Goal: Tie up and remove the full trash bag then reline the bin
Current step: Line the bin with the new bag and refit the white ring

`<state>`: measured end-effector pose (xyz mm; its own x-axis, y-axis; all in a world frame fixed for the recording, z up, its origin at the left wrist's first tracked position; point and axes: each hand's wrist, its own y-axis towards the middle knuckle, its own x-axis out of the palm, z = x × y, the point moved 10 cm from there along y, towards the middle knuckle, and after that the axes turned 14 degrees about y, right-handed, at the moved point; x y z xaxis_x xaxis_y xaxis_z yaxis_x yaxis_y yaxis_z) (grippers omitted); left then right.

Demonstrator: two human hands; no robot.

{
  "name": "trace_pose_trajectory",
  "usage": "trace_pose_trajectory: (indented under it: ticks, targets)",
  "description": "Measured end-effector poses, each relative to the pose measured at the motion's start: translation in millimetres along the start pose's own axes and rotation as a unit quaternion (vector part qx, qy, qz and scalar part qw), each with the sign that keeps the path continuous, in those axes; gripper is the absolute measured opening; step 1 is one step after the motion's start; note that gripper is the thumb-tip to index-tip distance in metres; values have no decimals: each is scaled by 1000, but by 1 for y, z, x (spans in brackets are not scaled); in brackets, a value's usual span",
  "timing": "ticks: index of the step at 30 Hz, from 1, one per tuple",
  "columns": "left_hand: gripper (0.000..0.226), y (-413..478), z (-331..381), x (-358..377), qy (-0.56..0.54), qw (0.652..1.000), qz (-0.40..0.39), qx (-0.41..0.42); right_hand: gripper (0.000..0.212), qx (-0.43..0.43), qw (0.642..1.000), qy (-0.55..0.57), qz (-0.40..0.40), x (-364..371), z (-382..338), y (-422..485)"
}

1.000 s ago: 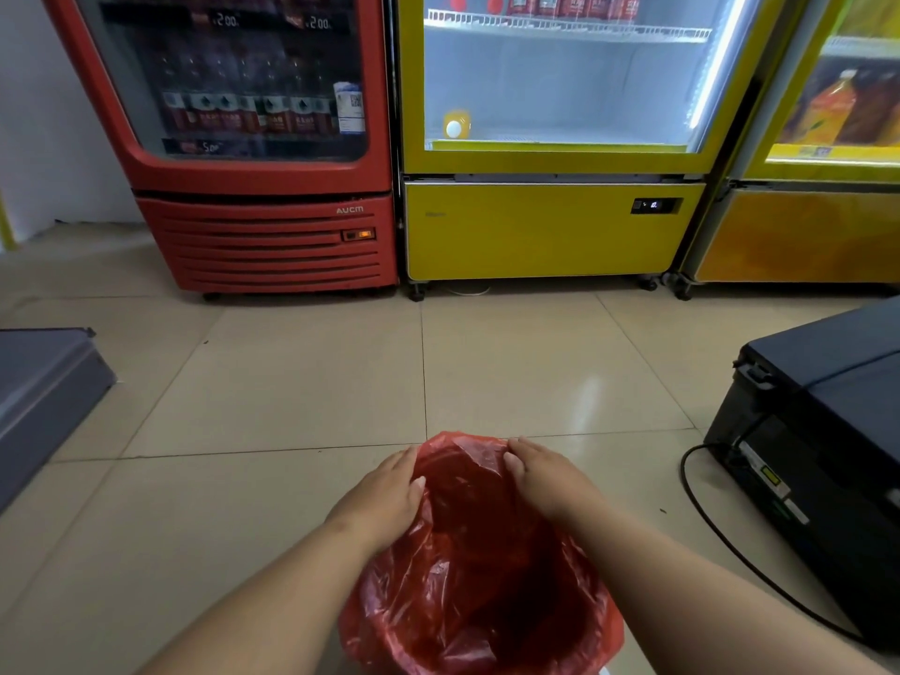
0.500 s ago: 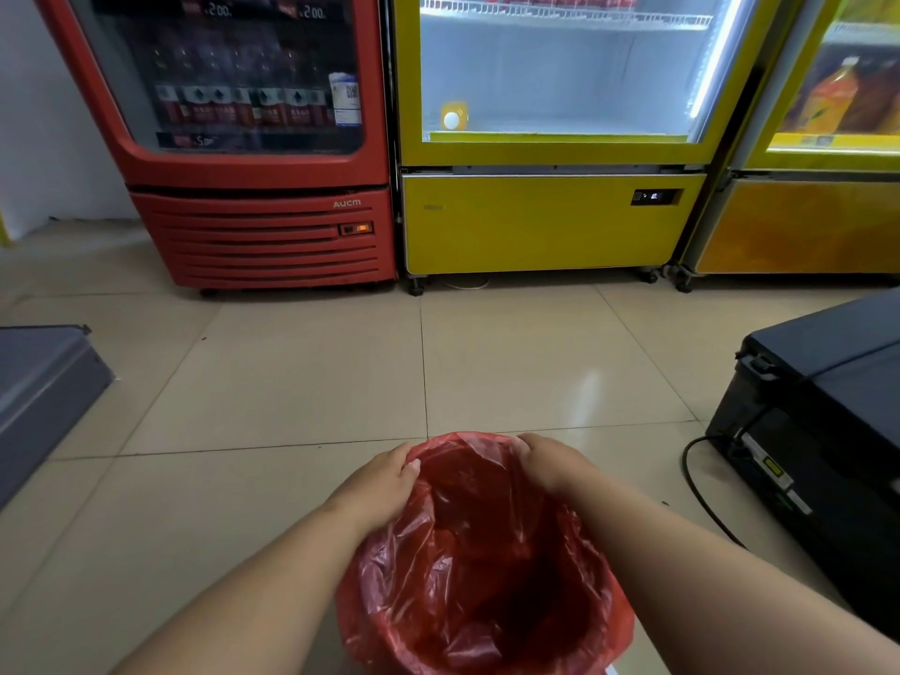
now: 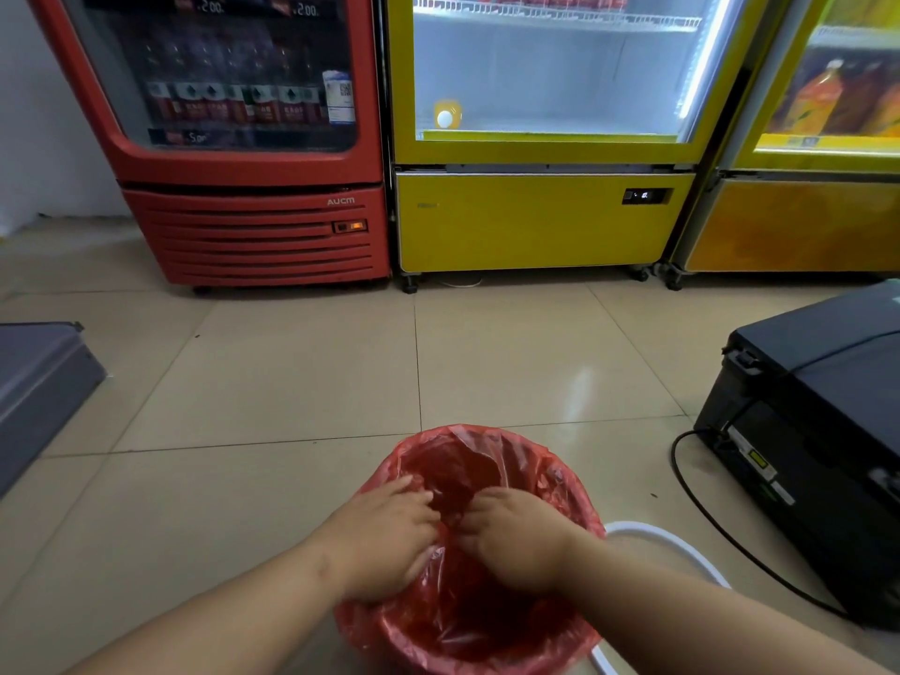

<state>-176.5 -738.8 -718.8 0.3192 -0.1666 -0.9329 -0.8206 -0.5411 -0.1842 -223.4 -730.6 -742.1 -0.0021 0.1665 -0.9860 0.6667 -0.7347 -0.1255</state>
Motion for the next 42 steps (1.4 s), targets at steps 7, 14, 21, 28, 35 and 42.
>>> trace_pose_trajectory:
  ticks: [7,14,21,28,35,42]
  targets:
    - [45,-6,4,38,11,986,-165,16,58,209,925,-191,-253,43,49,-5]
    - [59,-10,-7,57,84,969,-232,-8,62,275,894,-207,-287,44,68,-16]
    - [48,5,14,28,13,991,-132,12,51,194,953,-60,-224,38,27,-4]
    - [67,-8,2,87,136,918,-372,-1,55,308,854,-200,-369,63,61,-47]
    - [59,-8,11,76,49,930,-364,-22,58,286,874,-148,-364,77,61,-51]
    - [56,-6,28,56,-7,958,-286,29,48,236,894,71,-375,70,12,-48]
